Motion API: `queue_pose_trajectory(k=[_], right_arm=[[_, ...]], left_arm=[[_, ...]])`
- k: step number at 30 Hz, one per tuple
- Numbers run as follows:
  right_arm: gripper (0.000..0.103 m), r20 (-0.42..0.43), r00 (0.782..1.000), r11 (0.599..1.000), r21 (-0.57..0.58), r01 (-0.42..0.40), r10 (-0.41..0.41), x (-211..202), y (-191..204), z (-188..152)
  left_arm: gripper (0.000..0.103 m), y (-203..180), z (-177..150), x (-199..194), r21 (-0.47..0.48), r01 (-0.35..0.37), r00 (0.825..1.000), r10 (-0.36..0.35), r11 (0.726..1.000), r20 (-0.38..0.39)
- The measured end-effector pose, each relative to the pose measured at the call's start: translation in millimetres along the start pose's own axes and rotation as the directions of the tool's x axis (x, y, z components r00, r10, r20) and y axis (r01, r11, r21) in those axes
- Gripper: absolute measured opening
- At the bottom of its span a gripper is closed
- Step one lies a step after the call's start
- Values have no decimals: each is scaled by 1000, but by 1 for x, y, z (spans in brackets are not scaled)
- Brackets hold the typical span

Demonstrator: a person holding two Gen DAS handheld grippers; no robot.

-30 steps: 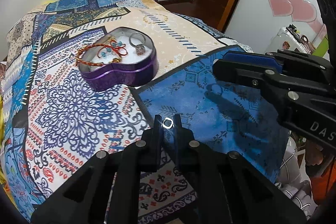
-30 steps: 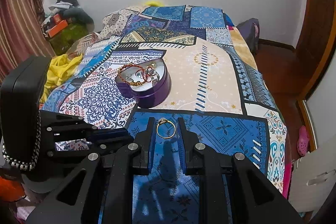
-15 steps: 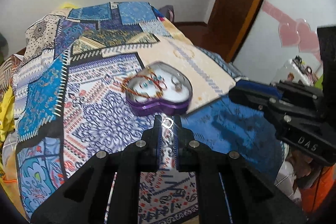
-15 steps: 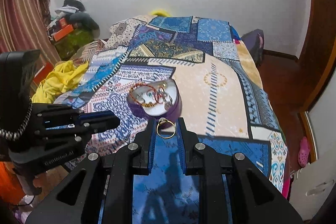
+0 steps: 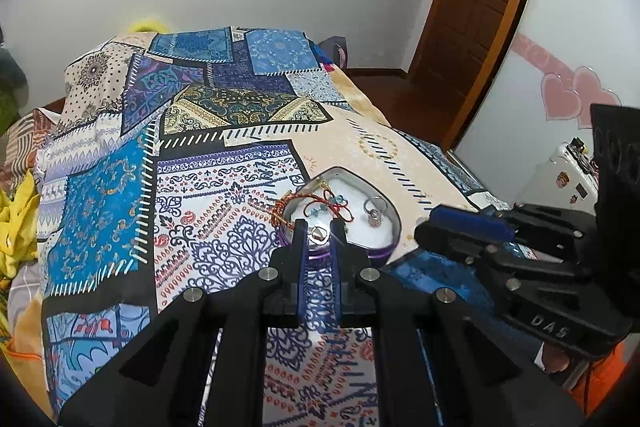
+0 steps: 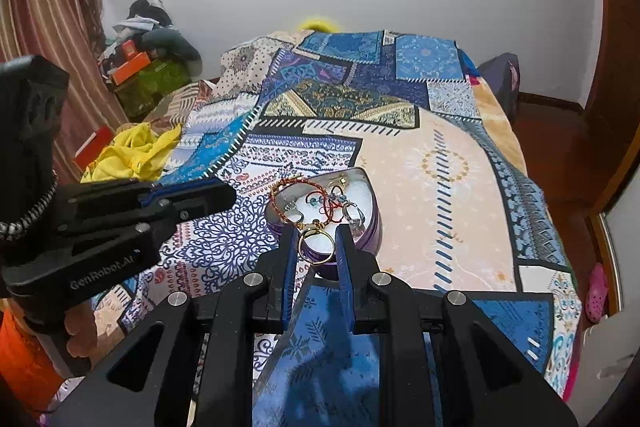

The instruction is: Organize jewelry

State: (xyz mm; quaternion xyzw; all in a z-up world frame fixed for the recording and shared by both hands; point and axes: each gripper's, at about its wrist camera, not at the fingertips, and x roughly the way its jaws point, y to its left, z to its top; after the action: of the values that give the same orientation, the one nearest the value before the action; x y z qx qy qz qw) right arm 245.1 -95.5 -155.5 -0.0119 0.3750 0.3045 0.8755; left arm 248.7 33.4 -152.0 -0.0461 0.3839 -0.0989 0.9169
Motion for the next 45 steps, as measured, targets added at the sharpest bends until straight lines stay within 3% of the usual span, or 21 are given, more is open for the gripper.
queue_pose_trajectory(k=[13, 27, 37, 45], right_arm=[[17, -73, 997, 1000, -20, 9, -11, 37, -4, 8], [18, -78, 994, 995, -65, 70, -75, 44, -4, 11], [18, -68, 995, 997, -44, 64, -67, 27, -5, 18], [18, 105, 991, 996, -20, 82, -80, -49, 6, 31]], left_arm=[[8, 12, 6, 34, -15, 30, 999, -30, 999, -34], [8, 13, 13, 52, -17, 83, 994, -84, 996, -67], [12, 12, 19, 18, -20, 61, 998, -62, 998, -21], [22, -5, 26, -50, 11, -28, 993, 27, 1000, 117]])
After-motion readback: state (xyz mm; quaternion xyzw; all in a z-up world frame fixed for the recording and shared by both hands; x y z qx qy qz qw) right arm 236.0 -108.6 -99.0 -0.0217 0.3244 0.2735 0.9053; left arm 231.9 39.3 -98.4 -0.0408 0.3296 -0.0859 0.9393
